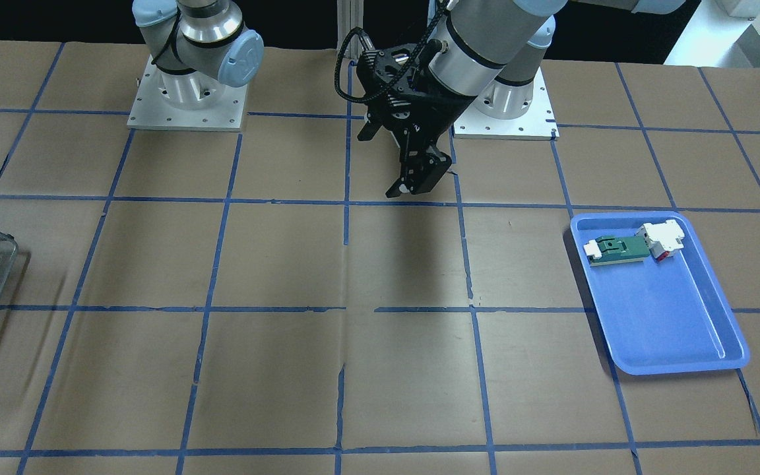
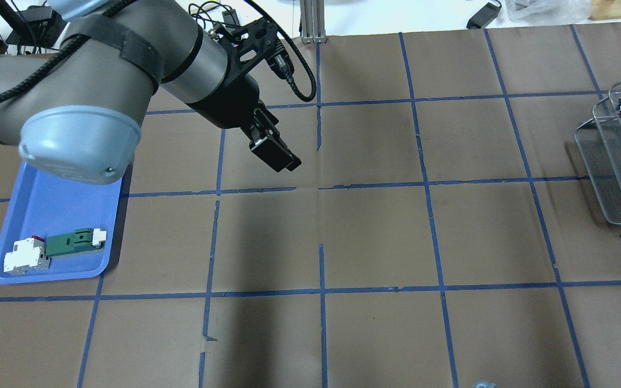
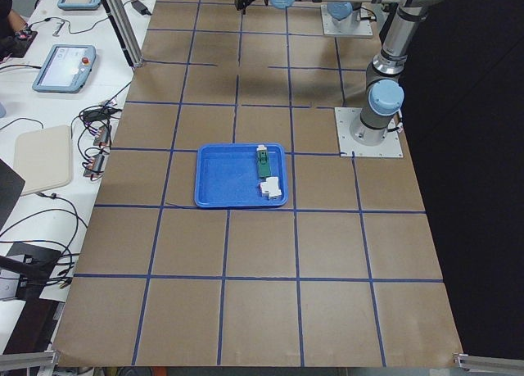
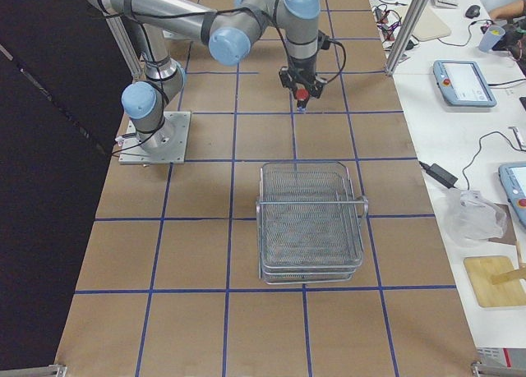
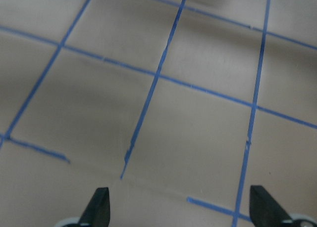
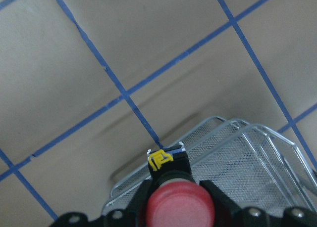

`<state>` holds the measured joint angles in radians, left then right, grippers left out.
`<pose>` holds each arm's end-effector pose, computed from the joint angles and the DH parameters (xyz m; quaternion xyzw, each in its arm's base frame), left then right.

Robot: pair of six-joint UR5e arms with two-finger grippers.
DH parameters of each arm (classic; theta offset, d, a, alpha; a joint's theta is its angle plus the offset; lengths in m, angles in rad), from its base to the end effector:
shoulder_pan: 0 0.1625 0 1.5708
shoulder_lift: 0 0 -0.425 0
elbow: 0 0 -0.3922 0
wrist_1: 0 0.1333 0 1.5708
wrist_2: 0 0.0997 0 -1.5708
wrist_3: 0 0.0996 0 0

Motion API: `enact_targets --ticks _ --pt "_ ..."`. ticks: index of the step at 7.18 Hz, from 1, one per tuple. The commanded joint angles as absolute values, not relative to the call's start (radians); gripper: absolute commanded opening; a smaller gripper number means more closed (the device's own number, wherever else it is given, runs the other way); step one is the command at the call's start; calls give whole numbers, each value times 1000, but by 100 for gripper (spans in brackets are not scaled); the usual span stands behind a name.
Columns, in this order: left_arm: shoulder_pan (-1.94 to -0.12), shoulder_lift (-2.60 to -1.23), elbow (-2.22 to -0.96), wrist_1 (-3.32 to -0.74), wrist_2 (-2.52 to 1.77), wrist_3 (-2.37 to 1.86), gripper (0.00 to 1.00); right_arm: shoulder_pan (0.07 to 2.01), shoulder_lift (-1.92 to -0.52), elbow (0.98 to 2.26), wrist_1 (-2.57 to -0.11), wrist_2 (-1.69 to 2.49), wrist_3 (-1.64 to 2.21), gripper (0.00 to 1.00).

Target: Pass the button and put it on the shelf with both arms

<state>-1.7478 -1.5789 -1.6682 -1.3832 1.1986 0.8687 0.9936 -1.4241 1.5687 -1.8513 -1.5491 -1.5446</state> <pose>-0.2550 -0.4628 0.4619 -0.4969 -0.8469 0.1006 0.1603 -0.1934 -0.5453 0.4413 0.4646 -0.8828 0.0426 0.0540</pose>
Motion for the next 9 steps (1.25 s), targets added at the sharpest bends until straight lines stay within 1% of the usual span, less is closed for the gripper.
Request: enact_targets --ticks 1,4,5,6,7,8,9 --pt "-1741 -1527 -1678 -1456 1372 700 100 908 -1327 1565 -1965 -1557 -1604 0" --pt "-1694 -1500 -1687 -1442 1543 440 100 845 -1318 1543 -1959 -1554 -1646 0" --pt "-1660 -1500 -1687 -1436 1545 246 100 839 -1301 1543 -1956 -1551 -1647 11" --pt "-1629 -1499 -1687 -1433 1552 124 100 830 -1290 1542 -1956 -1546 -1657 33" --pt "-1620 -1500 -1680 -1433 1554 106 100 830 -1289 1542 -1956 -1548 -1658 49" --pt "-1621 -1499 -1674 -1445 1555 34 100 830 -1289 1542 -1954 -1552 -1660 54" --pt "-1621 -1500 -1672 -1448 1555 -1 100 830 -1290 1543 -1951 -1548 -1660 76"
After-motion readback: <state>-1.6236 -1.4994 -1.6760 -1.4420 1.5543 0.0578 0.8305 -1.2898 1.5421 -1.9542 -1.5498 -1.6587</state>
